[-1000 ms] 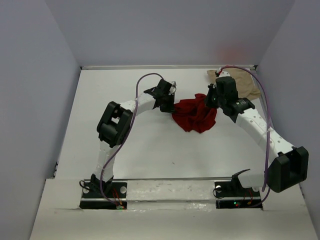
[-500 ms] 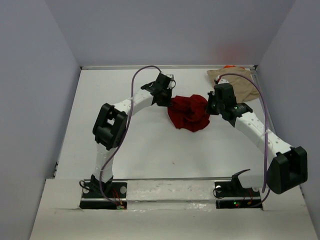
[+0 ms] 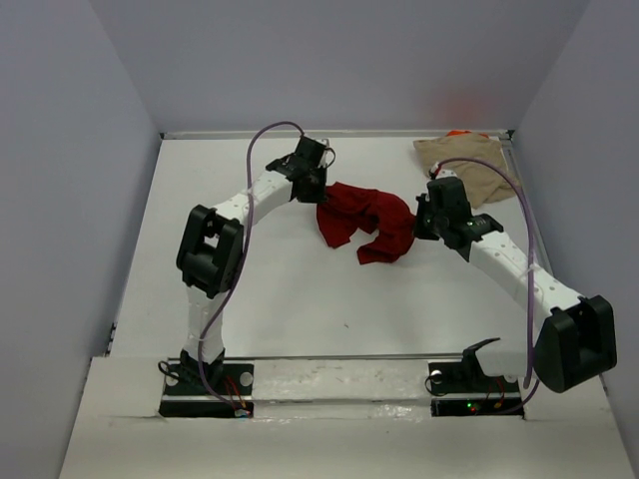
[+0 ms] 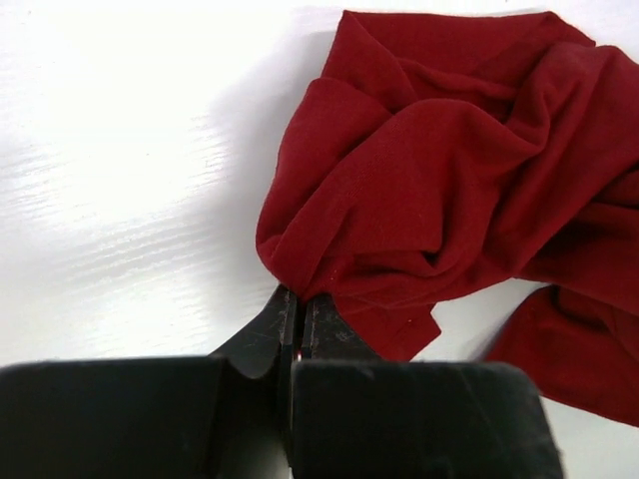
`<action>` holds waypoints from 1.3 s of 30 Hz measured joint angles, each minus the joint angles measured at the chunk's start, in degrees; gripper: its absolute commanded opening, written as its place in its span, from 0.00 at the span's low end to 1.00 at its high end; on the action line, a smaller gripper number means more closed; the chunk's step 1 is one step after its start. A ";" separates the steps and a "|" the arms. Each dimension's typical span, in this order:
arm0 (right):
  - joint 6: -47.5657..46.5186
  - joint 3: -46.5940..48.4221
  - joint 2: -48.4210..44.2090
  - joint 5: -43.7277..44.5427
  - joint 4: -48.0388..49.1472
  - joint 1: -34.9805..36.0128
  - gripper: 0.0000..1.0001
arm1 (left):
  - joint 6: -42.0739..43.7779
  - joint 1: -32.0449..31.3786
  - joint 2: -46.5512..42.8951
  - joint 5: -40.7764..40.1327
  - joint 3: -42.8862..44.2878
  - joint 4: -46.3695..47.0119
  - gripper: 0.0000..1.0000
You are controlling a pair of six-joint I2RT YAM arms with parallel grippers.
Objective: Fold and stack the t-shirts
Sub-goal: Flatten the tshirt out
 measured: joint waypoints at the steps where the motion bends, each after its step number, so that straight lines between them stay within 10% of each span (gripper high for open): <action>1: 0.04 -0.35 0.00 -0.02 0.02 0.00 0.00 | 0.04 0.11 0.00 0.02 0.00 -0.04 0.00; 39: 0.15 -4.28 3.48 -7.06 7.06 0.00 0.00 | 0.33 4.31 0.02 1.33 -1.51 -0.92 0.00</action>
